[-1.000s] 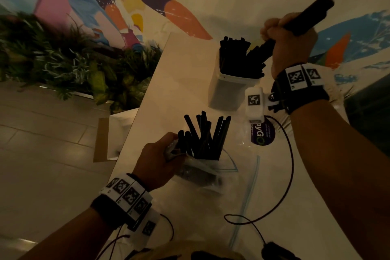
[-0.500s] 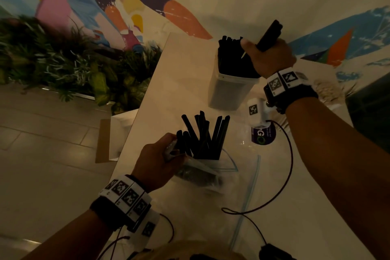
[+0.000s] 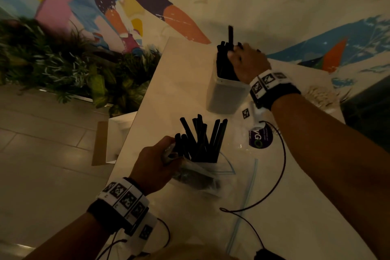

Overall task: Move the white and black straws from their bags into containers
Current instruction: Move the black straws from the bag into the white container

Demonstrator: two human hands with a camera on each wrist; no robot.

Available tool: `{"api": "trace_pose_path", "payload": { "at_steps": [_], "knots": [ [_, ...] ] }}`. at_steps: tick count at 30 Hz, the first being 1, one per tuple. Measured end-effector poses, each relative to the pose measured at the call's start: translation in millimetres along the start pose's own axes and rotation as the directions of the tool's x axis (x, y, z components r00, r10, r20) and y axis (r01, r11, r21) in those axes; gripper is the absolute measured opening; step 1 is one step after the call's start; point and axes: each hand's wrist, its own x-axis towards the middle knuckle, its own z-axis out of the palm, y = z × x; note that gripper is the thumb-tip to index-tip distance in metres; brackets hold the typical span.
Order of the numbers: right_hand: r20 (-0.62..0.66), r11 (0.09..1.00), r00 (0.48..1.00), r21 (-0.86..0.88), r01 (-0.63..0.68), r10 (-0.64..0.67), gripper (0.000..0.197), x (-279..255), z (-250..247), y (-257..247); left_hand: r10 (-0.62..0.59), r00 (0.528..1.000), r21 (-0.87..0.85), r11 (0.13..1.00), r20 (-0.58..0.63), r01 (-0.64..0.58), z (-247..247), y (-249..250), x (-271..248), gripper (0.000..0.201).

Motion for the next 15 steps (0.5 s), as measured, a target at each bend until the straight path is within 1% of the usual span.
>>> {"api": "trace_pose_path", "payload": {
  "at_steps": [1, 2, 3, 5, 7, 8, 9, 10, 11, 12, 13, 14, 15],
  "knots": [
    [0.05, 0.997, 0.999, -0.073, -0.018, 0.021, 0.049, -1.8, 5.0, 1.0, -0.002, 1.0, 0.002, 1.0, 0.0, 0.002, -0.3, 0.5, -0.3, 0.03],
    [0.054, 0.992, 0.997, -0.114, -0.046, 0.052, 0.052, -2.1, 6.8, 1.9, -0.003, 1.0, 0.0, 1.0, -0.001, 0.003, -0.4, 0.5, -0.7, 0.031],
    [0.02, 0.99, 0.997, -0.117, -0.077, 0.079, 0.055, -1.3, 6.1, 1.0, -0.003, 1.0, -0.004, 1.0, -0.005, 0.003, -0.3, 0.0, -1.2, 0.031],
    [-0.122, 0.996, 0.989, -0.035, -0.084, 0.079, 0.062, -2.2, -0.8, -4.8, -0.002, 1.0, -0.012, 1.0, -0.002, 0.002, 0.2, -0.8, -2.6, 0.031],
    [-0.304, 0.996, 0.953, 0.093, 0.014, 0.015, 0.067, -3.1, -9.3, -13.8, -0.011, 1.0, -0.029, 1.0, 0.0, 0.011, 0.6, -1.0, -3.4, 0.035],
    [-0.348, 0.993, 0.937, 0.098, 0.069, -0.031, 0.066, -3.4, -11.5, -18.7, -0.015, 1.0, -0.038, 0.999, -0.001, 0.015, 0.6, -0.9, -3.6, 0.037],
    [-0.331, 0.992, 0.94, 0.06, 0.107, -0.081, 0.063, -3.8, -11.8, -23.7, -0.016, 1.0, -0.043, 0.999, -0.002, 0.016, 0.4, -1.0, -3.5, 0.038],
    [-0.251, 0.992, 0.96, -0.02, 0.126, -0.127, 0.057, -3.8, -7.9, -26.6, -0.014, 1.0, -0.045, 0.999, -0.003, 0.014, 0.3, -1.0, -3.3, 0.039],
    [-0.122, 0.985, 0.982, -0.111, 0.13, -0.143, 0.052, -4.8, -1.4, -27.7, -0.011, 1.0, -0.044, 0.999, -0.003, 0.011, 0.2, -0.7, -3.2, 0.039],
    [0.003, 0.976, 0.992, -0.18, 0.124, -0.125, 0.052, -6.7, 5.2, -27.0, -0.005, 1.0, -0.043, 0.999, -0.004, 0.005, 0.0, -0.4, -2.9, 0.039],
    [0.082, 0.971, 0.992, -0.211, 0.109, -0.094, 0.055, -9.0, 10.8, -24.5, 0.001, 1.0, -0.043, 0.999, -0.004, -0.001, -0.2, -0.2, -2.8, 0.038],
    [0.114, 0.973, 0.991, -0.214, 0.092, -0.069, 0.058, -9.7, 14.4, -22.1, 0.005, 1.0, -0.046, 0.999, -0.004, -0.005, -0.2, 0.0, -2.5, 0.038],
    [0.112, 0.977, 0.992, -0.195, 0.082, -0.061, 0.06, -9.6, 15.1, -21.4, 0.006, 1.0, -0.05, 0.999, -0.005, -0.007, -0.4, -0.1, -2.2, 0.038]
  ]
}}
